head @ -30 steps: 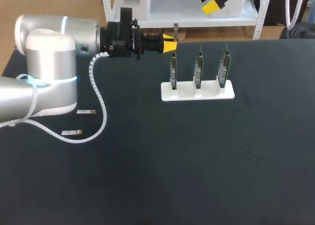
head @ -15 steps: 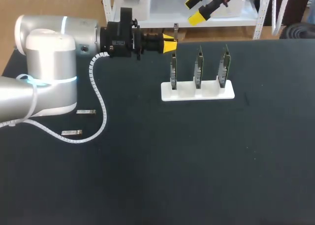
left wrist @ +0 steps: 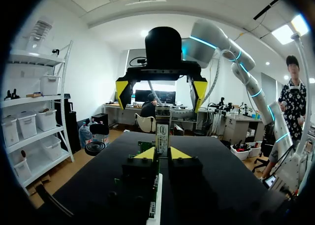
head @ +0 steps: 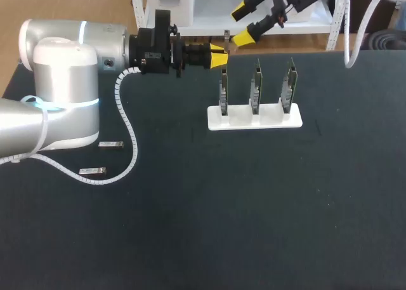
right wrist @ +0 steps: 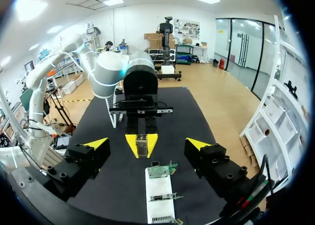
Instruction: Pick up the optical module with the left hand, and insert it into the network port with the right hand.
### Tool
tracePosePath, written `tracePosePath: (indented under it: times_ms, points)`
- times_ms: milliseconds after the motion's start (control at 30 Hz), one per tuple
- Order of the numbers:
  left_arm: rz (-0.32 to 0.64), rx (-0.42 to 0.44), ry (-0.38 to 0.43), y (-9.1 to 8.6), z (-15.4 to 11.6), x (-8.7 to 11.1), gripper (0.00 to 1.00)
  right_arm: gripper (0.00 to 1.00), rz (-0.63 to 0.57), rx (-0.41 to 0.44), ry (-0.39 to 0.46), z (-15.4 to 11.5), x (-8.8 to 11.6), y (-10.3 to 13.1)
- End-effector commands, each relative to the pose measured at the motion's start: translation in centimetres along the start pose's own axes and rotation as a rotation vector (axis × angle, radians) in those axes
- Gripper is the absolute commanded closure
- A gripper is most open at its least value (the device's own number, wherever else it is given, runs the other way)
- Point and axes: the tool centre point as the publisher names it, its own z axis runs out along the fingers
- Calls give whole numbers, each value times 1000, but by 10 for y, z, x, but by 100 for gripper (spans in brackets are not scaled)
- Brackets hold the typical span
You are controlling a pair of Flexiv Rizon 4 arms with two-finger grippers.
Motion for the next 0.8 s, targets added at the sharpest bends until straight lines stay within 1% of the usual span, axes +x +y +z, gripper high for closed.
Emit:
tracePosePath:
  times_ms: [33, 333, 400, 567, 600, 667, 700, 800]
  points:
    - [0, 3, 2, 1, 0, 0, 100, 0, -4, 80, -2, 8, 1, 0]
    - [0, 3, 2, 1, 0, 0, 100, 0, -20, 24, -48, 11, 1, -6]
    - [0, 3, 2, 1, 0, 0, 100, 0, -30, -1, -64, 12, 0, -5]
    - [0, 3, 2, 1, 0, 0, 100, 0, -40, -44, -74, 15, -1, -6]
    - [0, 3, 2, 1, 0, 0, 100, 0, -42, -59, -89, 15, -1, -6]
    - [0, 3, 2, 1, 0, 0, 100, 0, -44, -64, -90, 16, -1, -7]
    - [0, 3, 2, 1, 0, 0, 100, 0, -47, -80, -108, 16, -2, -8]
    - [0, 3, 2, 1, 0, 0, 100, 0, -52, -87, -101, 16, -5, -9]
